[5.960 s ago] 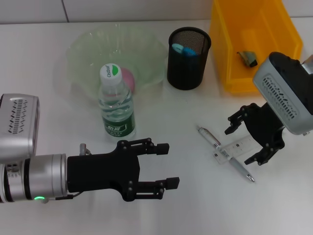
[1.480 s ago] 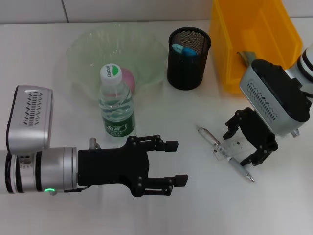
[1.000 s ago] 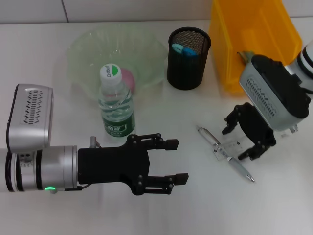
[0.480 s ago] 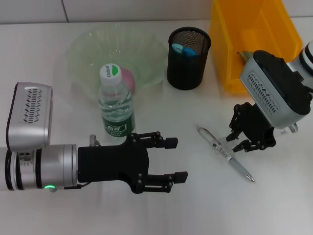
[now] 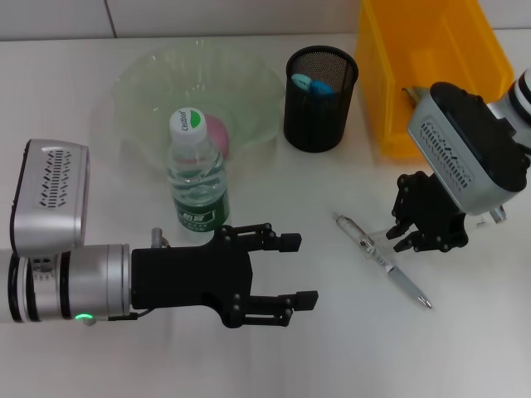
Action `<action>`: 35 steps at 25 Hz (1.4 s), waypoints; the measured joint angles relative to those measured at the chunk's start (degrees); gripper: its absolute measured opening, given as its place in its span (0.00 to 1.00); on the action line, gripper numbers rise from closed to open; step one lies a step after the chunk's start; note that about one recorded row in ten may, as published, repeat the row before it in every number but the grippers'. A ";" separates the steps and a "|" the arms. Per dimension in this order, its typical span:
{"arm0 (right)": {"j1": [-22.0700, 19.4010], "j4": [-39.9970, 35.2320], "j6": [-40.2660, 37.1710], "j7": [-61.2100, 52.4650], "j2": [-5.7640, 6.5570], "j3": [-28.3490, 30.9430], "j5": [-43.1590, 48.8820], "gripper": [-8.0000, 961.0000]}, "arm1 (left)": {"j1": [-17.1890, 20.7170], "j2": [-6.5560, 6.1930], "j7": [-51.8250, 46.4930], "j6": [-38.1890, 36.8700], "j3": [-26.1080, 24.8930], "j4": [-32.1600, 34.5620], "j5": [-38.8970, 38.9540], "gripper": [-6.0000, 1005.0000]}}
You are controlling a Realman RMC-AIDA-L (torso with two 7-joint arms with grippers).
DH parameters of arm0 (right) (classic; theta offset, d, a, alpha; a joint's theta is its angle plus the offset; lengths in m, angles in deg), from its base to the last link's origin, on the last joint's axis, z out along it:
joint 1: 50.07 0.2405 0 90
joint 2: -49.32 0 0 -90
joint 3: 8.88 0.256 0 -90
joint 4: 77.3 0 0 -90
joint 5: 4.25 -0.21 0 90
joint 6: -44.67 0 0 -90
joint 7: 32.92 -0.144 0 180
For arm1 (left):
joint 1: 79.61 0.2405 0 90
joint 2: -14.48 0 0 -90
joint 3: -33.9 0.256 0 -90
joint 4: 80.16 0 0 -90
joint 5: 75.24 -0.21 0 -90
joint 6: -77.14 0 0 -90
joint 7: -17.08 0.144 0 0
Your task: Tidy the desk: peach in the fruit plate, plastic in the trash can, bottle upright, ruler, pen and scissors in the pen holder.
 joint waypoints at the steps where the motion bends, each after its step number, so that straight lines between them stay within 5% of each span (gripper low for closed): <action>1: 0.00 -0.52 -0.50 -0.45 0.00 -0.10 0.07 0.13 | 0.00 -0.03 -0.03 0.00 -0.04 -0.01 0.00 0.77; 11: -0.25 -2.15 -0.97 -1.97 0.00 0.12 0.84 0.30 | 0.00 -0.08 -0.11 0.00 -0.13 0.36 0.00 0.77; 16: 0.07 -0.24 1.52 -1.39 0.00 -0.20 0.84 0.54 | -0.03 -0.08 -0.12 0.00 -0.13 0.43 0.00 0.77; 24: 0.39 1.57 3.94 -0.24 -0.07 -0.34 0.29 0.61 | -0.14 -0.02 -0.12 -0.01 -0.14 0.28 0.00 0.77; 35: 1.78 4.89 5.08 -0.01 -0.06 -0.60 0.42 0.58 | -0.25 -0.01 -0.12 0.04 -0.21 0.23 0.00 0.77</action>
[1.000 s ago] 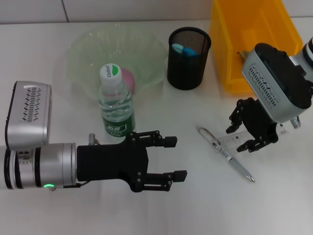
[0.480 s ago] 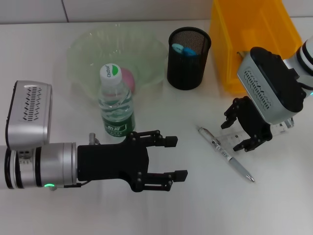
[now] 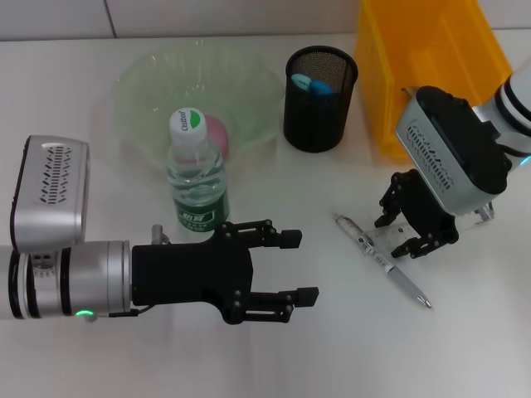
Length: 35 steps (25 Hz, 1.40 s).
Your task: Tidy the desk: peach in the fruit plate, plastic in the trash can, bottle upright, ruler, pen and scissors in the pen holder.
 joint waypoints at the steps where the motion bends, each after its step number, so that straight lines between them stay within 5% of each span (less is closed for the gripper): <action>1: 0.18 0.36 0.14 0.00 0.02 0.04 0.04 0.56 | -0.04 -0.02 0.00 0.05 0.00 -0.02 0.00 0.77; 11: 0.46 0.27 1.14 -0.19 0.05 -0.07 0.22 0.42 | -0.27 -0.15 -0.29 0.41 0.00 0.19 0.00 0.77; 18: 0.36 -1.22 0.83 -1.49 0.06 0.45 0.25 0.41 | -0.37 -0.16 -0.49 0.58 -0.07 0.29 0.00 0.77; 28: -3.23 -16.75 -4.95 -10.04 -0.11 7.20 -3.55 0.41 | -0.11 -0.15 -0.43 0.58 -0.09 0.32 0.06 0.77; 35: -12.32 -34.34 -2.64 -21.79 -0.19 9.43 -18.98 0.41 | 0.36 -0.06 0.04 0.18 -0.68 0.38 0.39 0.77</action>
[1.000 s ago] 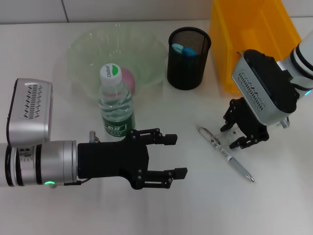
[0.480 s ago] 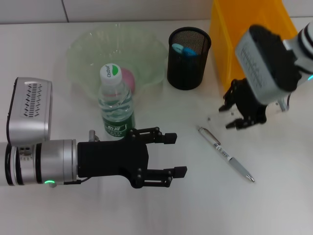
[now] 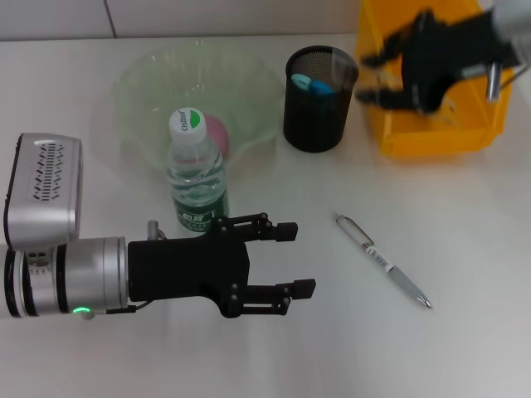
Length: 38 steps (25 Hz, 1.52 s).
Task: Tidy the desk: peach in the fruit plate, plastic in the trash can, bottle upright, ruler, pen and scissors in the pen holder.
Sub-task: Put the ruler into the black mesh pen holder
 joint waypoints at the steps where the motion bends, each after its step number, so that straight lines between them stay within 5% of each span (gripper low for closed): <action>1: -1.19 -1.47 0.68 -1.08 -0.05 0.37 -2.81 0.41 | 0.06 0.03 0.00 -0.08 0.08 0.00 0.17 0.77; 8: -8.88 -0.51 9.36 1.04 -0.09 2.46 -28.52 0.41 | 0.53 0.08 0.73 -2.75 0.22 0.38 0.51 0.77; 14: -12.06 12.37 11.09 16.27 -0.25 2.13 -52.95 0.41 | 1.52 -0.02 2.78 -5.78 0.11 0.95 1.74 0.77; 19: -9.28 30.67 10.04 32.55 -0.10 2.06 -65.48 0.41 | 2.54 -0.26 3.68 -6.80 0.36 1.57 1.88 0.77; 29: -0.79 53.25 10.63 52.89 -0.08 2.76 -77.05 0.41 | 2.62 -0.27 3.68 -7.43 0.61 1.57 1.71 0.77; 38: 3.92 61.41 13.22 58.94 -0.30 2.16 -77.95 0.42 | 3.20 -0.27 3.28 -8.76 0.43 1.58 1.74 0.77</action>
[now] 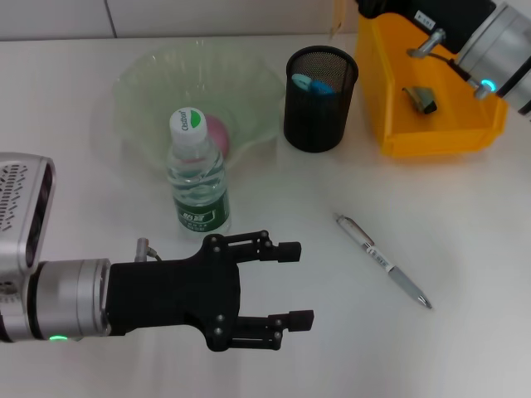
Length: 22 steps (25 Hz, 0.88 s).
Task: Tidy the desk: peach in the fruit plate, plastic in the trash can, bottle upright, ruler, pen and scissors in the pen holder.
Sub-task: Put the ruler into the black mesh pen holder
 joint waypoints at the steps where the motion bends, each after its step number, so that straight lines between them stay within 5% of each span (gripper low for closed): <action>1: 0.50 1.07 0.44 0.48 -0.04 0.00 0.00 0.42 | 0.13 -0.05 -0.13 -0.18 -0.12 0.00 -0.05 0.77; 22: 3.78 5.49 8.84 -0.14 -0.23 -1.54 0.04 0.43 | 0.41 -0.09 -0.25 -0.43 -0.36 -0.01 -0.09 0.77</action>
